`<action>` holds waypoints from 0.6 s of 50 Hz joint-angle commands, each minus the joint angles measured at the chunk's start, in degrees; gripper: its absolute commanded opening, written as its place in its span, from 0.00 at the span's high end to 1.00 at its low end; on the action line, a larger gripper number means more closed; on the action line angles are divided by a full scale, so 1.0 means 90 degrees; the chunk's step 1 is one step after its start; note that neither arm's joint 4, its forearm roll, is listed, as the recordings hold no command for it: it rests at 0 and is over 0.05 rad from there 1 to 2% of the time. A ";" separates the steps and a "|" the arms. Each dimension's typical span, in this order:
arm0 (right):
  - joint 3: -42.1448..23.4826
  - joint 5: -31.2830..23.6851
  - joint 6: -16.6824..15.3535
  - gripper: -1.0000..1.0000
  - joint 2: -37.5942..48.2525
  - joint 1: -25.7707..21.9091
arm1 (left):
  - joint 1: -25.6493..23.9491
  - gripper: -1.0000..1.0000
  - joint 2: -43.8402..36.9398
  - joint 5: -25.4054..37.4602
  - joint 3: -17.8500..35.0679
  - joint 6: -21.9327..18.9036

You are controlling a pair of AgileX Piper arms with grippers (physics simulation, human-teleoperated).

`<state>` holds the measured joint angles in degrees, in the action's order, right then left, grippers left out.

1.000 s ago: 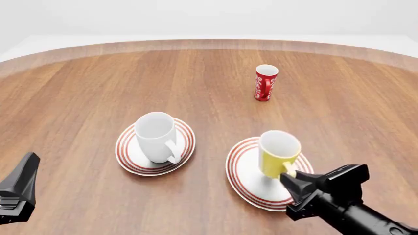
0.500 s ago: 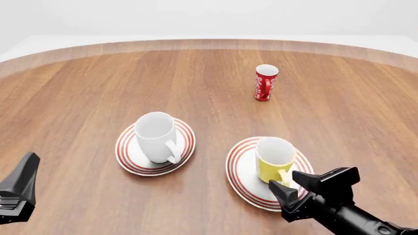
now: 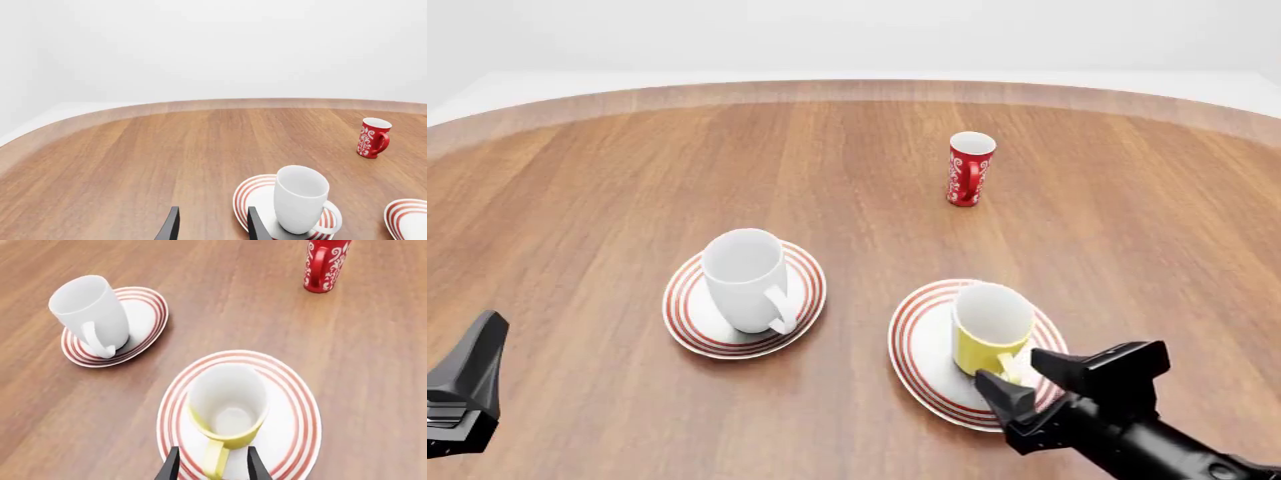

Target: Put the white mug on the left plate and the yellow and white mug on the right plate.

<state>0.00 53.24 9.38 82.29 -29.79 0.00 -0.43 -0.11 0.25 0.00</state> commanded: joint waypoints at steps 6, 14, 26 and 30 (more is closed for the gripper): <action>0.0000 -0.1852 -0.0022 0.00 -0.2035 -0.0025 | 0.0000 0.00 0.0000 0.0000 0.0000 0.0000; 0.0000 -0.3311 -0.0162 0.00 -0.3598 0.0137 | 0.0000 0.00 0.0000 0.0000 0.0000 0.0000; 0.0000 -0.4412 -0.0409 0.00 -0.4776 0.0383 | 0.0000 0.00 0.0000 0.0000 0.0000 0.0000; 0.0000 -0.4721 -0.0511 0.00 -0.5163 0.0541 | 0.0000 0.00 0.0000 0.0000 0.0000 0.0000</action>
<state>-0.01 19.09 6.52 45.22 -27.14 0.00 -0.43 -0.11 0.25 0.00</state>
